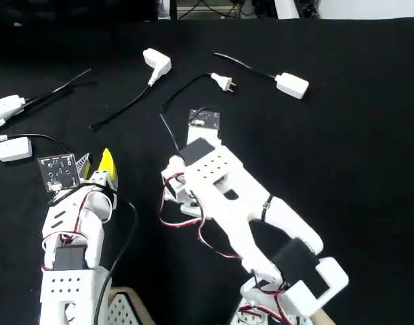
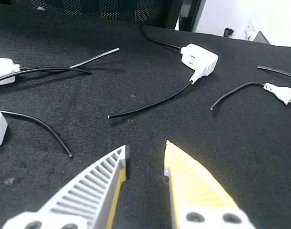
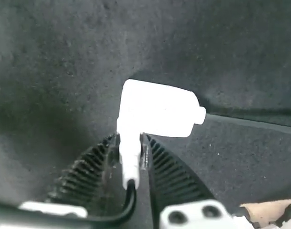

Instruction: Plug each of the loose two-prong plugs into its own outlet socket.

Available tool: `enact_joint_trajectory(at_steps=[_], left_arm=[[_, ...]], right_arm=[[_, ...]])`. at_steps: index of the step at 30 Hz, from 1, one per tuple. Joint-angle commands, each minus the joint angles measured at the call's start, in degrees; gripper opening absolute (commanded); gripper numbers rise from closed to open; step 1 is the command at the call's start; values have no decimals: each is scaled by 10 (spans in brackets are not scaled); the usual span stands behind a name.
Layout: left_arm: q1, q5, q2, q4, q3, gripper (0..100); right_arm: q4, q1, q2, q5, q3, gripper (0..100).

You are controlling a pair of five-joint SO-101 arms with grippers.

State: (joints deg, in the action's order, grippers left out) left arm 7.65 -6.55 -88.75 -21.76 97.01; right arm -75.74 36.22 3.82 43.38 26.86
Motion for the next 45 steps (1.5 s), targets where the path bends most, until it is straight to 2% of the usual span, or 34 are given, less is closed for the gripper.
enact_joint_trajectory(at_steps=[1,4,16,32,38,45], left_arm=[[-3,1,0,-1,9,145],[-3,1,0,-1,9,145],[-3,1,0,-1,9,145],[-3,1,0,-1,9,145],[-3,1,0,-1,9,145],[-1,1,-1,-1,9,145]], right_arm=[[21,-16,24,4,11,11],[25,-35,25,4,11,11],[18,-35,21,4,18,11],[91,-6,18,0,45,11],[88,3,-73,0,36,11],[-14,-1,-213,0,-110,11]])
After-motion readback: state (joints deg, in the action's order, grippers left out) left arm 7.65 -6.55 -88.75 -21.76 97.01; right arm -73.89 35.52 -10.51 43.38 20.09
